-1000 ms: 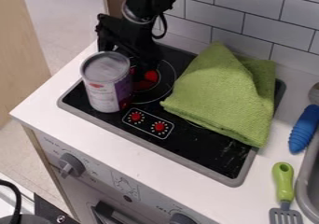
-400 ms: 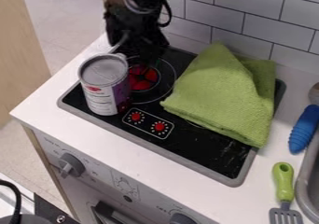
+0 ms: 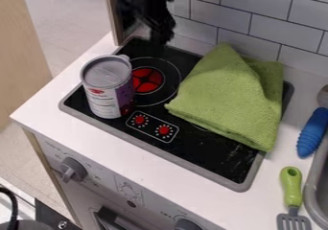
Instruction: Remove the can
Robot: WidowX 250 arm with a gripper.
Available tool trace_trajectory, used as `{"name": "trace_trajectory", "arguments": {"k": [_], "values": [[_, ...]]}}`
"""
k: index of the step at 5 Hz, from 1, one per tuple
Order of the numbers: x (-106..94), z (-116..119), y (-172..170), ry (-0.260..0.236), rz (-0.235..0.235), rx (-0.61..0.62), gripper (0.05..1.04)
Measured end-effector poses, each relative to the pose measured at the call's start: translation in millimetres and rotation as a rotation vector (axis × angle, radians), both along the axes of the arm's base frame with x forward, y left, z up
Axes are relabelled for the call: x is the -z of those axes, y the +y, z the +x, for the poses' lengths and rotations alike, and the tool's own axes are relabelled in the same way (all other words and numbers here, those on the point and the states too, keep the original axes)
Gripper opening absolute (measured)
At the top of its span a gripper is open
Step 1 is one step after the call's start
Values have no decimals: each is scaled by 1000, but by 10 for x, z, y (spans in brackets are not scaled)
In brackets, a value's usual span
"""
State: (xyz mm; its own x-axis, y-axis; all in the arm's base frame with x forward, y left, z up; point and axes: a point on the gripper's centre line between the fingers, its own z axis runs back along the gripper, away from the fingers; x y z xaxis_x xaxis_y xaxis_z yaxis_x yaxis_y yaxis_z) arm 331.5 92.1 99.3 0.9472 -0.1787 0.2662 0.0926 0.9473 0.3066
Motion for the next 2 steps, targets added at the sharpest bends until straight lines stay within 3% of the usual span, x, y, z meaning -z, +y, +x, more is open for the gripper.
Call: {"name": "trace_trajectory", "arguments": {"k": [2], "values": [[-169,-174,332,-42,8,-4,995]]}}
